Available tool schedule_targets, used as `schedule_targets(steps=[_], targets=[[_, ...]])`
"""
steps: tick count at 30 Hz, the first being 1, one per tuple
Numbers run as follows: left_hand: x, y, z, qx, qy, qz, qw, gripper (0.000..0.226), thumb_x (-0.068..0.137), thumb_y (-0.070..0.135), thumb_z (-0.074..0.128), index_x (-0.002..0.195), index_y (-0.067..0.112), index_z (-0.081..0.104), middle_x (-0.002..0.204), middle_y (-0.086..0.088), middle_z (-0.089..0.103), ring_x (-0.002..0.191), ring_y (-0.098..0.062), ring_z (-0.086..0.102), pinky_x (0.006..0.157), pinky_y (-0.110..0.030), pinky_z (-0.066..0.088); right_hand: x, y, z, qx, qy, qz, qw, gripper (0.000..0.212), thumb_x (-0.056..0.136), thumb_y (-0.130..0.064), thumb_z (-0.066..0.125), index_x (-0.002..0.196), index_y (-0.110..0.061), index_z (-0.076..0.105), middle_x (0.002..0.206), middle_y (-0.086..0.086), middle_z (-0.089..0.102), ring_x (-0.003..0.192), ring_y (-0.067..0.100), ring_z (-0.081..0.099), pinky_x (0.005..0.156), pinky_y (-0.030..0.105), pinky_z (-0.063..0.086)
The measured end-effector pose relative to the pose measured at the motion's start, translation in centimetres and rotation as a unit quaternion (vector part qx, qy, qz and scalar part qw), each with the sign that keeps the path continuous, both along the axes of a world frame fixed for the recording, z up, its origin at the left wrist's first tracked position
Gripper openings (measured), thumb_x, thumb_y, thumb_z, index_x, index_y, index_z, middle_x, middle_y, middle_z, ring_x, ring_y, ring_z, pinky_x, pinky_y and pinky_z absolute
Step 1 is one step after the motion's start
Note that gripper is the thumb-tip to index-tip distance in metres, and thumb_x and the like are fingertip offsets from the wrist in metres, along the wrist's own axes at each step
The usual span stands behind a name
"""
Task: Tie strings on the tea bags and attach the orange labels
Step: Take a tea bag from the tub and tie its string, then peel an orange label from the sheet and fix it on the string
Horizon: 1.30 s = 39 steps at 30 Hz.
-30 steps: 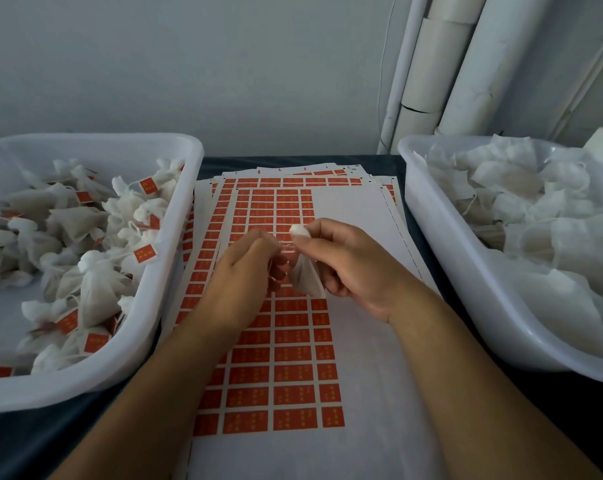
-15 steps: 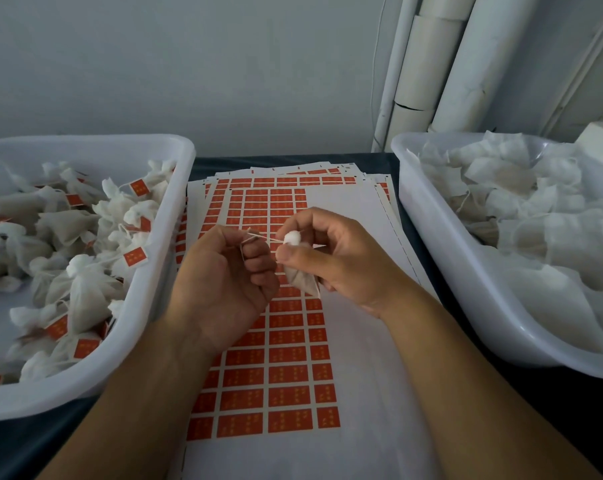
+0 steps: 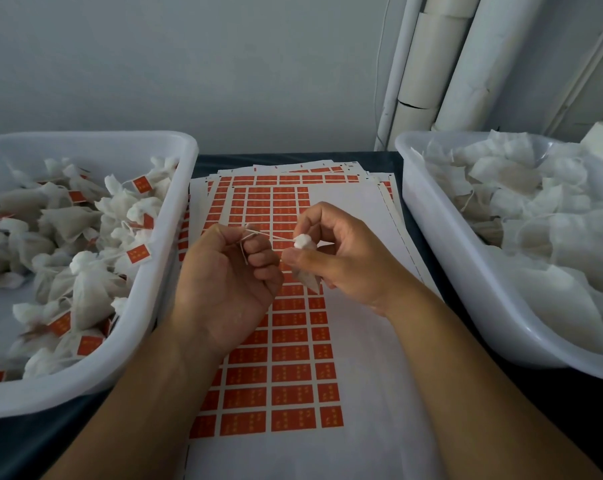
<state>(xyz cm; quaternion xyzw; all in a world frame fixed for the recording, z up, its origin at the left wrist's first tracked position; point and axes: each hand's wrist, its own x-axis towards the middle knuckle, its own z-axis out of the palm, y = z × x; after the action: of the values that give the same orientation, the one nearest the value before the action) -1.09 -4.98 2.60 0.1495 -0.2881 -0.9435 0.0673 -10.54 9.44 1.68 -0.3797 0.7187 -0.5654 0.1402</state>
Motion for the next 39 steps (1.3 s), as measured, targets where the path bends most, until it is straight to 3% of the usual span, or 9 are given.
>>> schedule_targets(steps=[6,9,14,18,22,25,28,33,39], targets=[[-0.1,-0.3,-0.7,-0.232,-0.065,0.041,0.97,0.027,0.099,0.028,0.048,0.074,0.021,0.057,0.067,0.002,0.049,0.058,-0.01,0.045,0.055,-0.025,0.044,-0.4,-0.1,-0.8,0.09,0.01,-0.044,0.995,0.024,0.088,-0.047,0.076,0.102,-0.046,0.056,0.093,-0.024,0.062,0.084,0.004,0.068,0.058,0.01,0.053],[-0.1,-0.1,-1.1,-0.385,-0.101,0.102,0.912,0.041,0.104,0.051,0.043,0.077,0.028,0.063,0.064,0.005,0.058,0.055,-0.007,0.052,0.063,-0.028,0.05,-0.2,-0.3,-0.9,0.16,0.019,-0.066,0.985,0.027,0.087,-0.056,0.072,0.105,-0.048,0.053,0.093,-0.027,0.056,0.079,0.001,0.064,0.052,0.006,0.048],[0.2,0.3,-1.3,-0.543,-0.068,0.152,0.823,0.033,0.105,0.049,0.044,0.093,0.022,0.058,0.067,0.01,0.061,0.056,-0.001,0.056,0.058,-0.008,0.048,0.2,0.5,-0.4,0.191,0.041,-0.083,0.977,0.036,0.085,-0.048,0.078,0.112,-0.048,0.055,0.095,-0.031,0.054,0.082,-0.002,0.061,0.06,0.009,0.043],[1.6,0.3,-0.7,-0.615,-0.035,0.121,0.779,0.014,0.1,0.039,0.06,0.111,0.032,0.055,0.082,0.01,0.065,0.07,-0.005,0.064,0.063,-0.013,0.055,1.5,1.1,-0.2,0.22,0.109,-0.103,0.964,0.039,0.086,-0.044,0.079,0.116,-0.046,0.053,0.109,-0.023,0.057,0.077,-0.006,0.057,0.061,0.009,0.037],[4.5,0.4,-0.4,-0.685,-0.018,0.04,0.727,0.038,0.094,0.037,0.07,0.123,0.041,0.047,0.093,0.021,0.062,0.087,0.001,0.065,0.06,-0.008,0.051,3.0,2.0,-0.2,0.215,0.154,-0.151,0.952,0.06,0.085,-0.042,0.08,0.137,-0.042,0.049,0.138,-0.011,0.059,0.073,-0.004,0.058,0.061,0.008,0.037],[7.4,1.2,-1.0,-0.762,-0.007,-0.058,0.645,0.044,0.089,0.044,0.073,0.118,0.055,0.043,0.101,0.032,0.054,0.097,0.009,0.058,0.062,-0.013,0.052,4.4,3.2,-0.2,0.232,0.17,-0.179,0.941,0.07,0.085,-0.041,0.08,0.145,-0.041,0.043,0.145,-0.008,0.054,0.074,-0.002,0.058,0.064,0.007,0.037],[10.4,2.4,-2.4,-0.828,0.051,-0.13,0.544,0.049,0.085,0.058,0.068,0.125,0.06,0.038,0.113,0.041,0.041,0.109,0.014,0.048,0.085,-0.012,0.042,6.0,4.6,-0.6,0.234,0.162,-0.224,0.932,0.067,0.089,-0.041,0.077,0.146,-0.041,0.041,0.142,-0.009,0.053,0.076,0.0,0.06,0.064,0.008,0.038],[12.9,3.8,-3.6,-0.856,0.099,-0.177,0.475,0.052,0.09,0.063,0.061,0.135,0.054,0.036,0.138,0.033,0.032,0.125,0.013,0.027,0.105,-0.016,0.018,8.9,6.8,-1.8,0.193,0.133,-0.257,0.938,0.051,0.09,-0.047,0.07,0.137,-0.042,0.05,0.119,-0.016,0.061,0.079,-0.002,0.063,0.062,0.009,0.04],[13.4,4.3,-3.4,-0.891,0.102,-0.122,0.424,0.037,0.103,0.046,0.053,0.138,0.033,0.051,0.143,0.01,0.047,0.132,-0.011,0.046,0.112,-0.032,0.041,10.8,8.4,-2.7,0.174,0.083,-0.234,0.953,0.05,0.078,-0.07,0.053,0.123,-0.048,0.055,0.095,-0.028,0.064,0.091,-0.016,0.059,0.06,0.006,0.041]])
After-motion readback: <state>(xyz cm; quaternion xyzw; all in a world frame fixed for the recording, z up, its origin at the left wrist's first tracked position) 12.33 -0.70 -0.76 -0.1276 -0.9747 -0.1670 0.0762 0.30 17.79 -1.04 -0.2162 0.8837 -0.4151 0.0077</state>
